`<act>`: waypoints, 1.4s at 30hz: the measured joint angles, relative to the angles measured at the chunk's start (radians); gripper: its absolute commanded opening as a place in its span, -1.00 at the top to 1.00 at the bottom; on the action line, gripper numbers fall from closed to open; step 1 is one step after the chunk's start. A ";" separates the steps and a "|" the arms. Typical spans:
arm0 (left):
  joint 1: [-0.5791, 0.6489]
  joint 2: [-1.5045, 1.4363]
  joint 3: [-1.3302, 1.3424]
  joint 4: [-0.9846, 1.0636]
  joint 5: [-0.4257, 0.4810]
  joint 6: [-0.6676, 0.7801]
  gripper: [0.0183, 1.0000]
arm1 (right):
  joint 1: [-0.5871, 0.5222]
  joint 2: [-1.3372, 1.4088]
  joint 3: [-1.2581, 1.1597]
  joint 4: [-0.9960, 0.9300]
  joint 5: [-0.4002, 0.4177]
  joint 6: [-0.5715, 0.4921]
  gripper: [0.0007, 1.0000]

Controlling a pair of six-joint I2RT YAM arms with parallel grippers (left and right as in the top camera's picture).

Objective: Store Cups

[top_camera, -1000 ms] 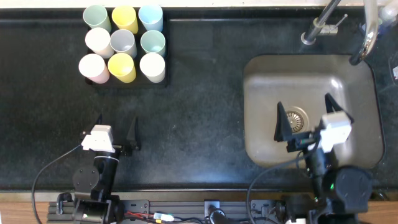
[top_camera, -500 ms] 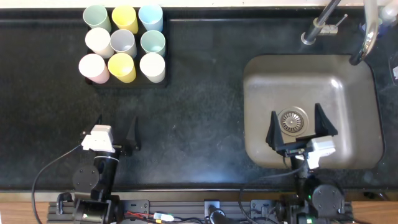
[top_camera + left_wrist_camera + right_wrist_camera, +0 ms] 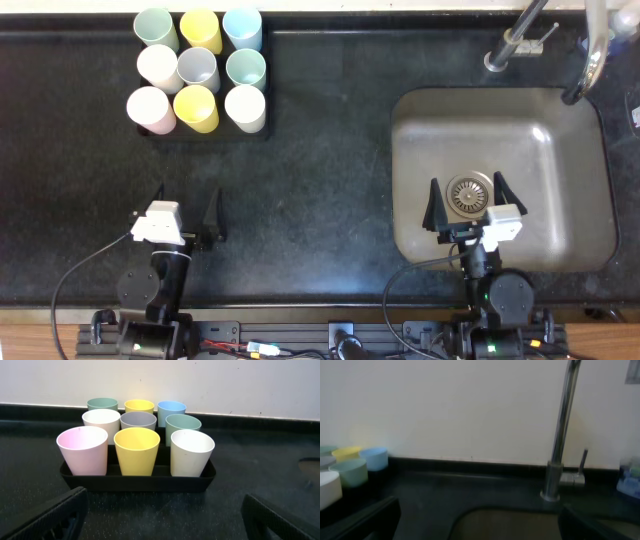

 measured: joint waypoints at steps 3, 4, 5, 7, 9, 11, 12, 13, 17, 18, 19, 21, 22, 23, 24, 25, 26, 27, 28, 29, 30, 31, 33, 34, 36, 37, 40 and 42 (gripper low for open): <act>0.000 0.000 0.000 0.000 0.000 0.000 -1.00 | 0.000 0.002 0.000 -0.077 0.001 0.000 -1.00; 0.000 0.000 0.000 0.000 0.000 0.000 -1.00 | 0.000 0.001 0.000 -0.076 0.001 0.000 -0.99; 0.000 0.000 0.000 0.000 0.000 0.000 -1.00 | 0.000 0.001 0.000 -0.074 0.001 0.000 -0.99; 0.000 0.000 0.000 0.000 0.000 0.000 -1.00 | 0.000 0.000 0.000 -0.075 0.001 0.000 -0.99; 0.000 0.000 0.000 0.000 0.000 0.000 -1.00 | 0.000 0.000 0.000 -0.075 0.003 0.000 -1.00; 0.000 0.000 0.000 0.000 0.000 0.000 -1.00 | 0.000 0.000 0.000 -0.075 0.003 0.000 -1.00; 0.000 0.000 0.000 0.000 0.000 0.000 -1.00 | 0.000 0.000 0.000 -0.075 0.003 0.000 -1.00; 0.000 0.000 0.000 0.000 0.000 0.000 -1.00 | 0.000 0.000 0.000 -0.074 0.003 0.000 -1.00; 0.000 0.000 0.000 0.000 0.000 0.000 -1.00 | 0.000 0.000 0.000 -0.075 0.004 0.000 -1.00; 0.000 0.000 0.000 0.000 0.000 0.000 -1.00 | 0.000 0.000 0.000 -0.075 0.004 0.000 -0.99; 0.000 0.000 0.000 0.000 0.000 0.000 -1.00 | 0.000 0.000 0.000 -0.075 0.004 0.000 -0.99; 0.000 0.000 0.000 0.000 0.000 0.000 -1.00 | 0.000 0.000 0.000 -0.074 0.004 0.000 -1.00; 0.000 0.000 0.000 0.000 0.000 0.000 -1.00 | 0.000 0.000 0.000 -0.075 0.005 0.000 -1.00; 0.000 0.000 0.000 0.000 0.000 0.000 -1.00 | 0.000 0.000 0.000 -0.075 0.005 0.000 -0.99; 0.000 0.000 0.000 0.000 0.000 0.000 -1.00 | 0.000 0.000 0.000 -0.075 0.007 0.001 -1.00; 0.000 0.000 0.000 0.000 0.000 0.000 -1.00 | 0.000 0.000 0.000 -0.075 0.006 0.000 -0.99; 0.000 0.000 0.000 0.000 0.000 0.000 -1.00 | 0.000 0.000 0.000 -0.075 0.006 0.000 -0.99; 0.000 0.000 0.000 0.000 0.000 0.000 -1.00 | 0.000 0.000 0.000 -0.074 0.007 0.000 -1.00; 0.000 0.000 0.000 0.000 0.000 0.000 -1.00 | 0.000 0.000 0.000 -0.075 0.007 0.000 -1.00; 0.000 0.000 0.000 0.000 0.000 0.000 -1.00 | 0.000 0.000 0.000 -0.075 0.007 0.000 -0.99; 0.000 0.000 0.000 0.000 0.000 0.000 -1.00 | 0.000 0.000 0.000 -0.075 0.007 0.000 -1.00; 0.000 0.000 0.000 0.000 0.000 0.000 -1.00 | 0.000 0.000 0.000 -0.075 0.006 0.000 -1.00; 0.000 0.000 0.000 0.000 0.000 0.000 -1.00 | 0.000 0.000 0.000 -0.075 0.006 0.000 -1.00; 0.000 0.000 0.000 0.000 0.000 0.000 -1.00 | 0.000 0.000 0.000 -0.075 0.007 0.000 -1.00; 0.000 0.000 0.000 0.000 0.000 0.000 -1.00 | 0.000 0.000 0.000 -0.075 0.007 0.000 -1.00; 0.000 0.000 0.000 0.000 0.000 0.000 -1.00 | 0.000 0.000 0.000 -0.075 0.007 0.000 -1.00; 0.000 0.000 0.000 0.000 0.000 0.000 -1.00 | 0.000 0.000 0.000 -0.074 0.007 0.000 -1.00; 0.000 0.000 0.000 0.000 0.000 0.000 -1.00 | 0.000 0.000 0.000 -0.074 0.006 0.000 -1.00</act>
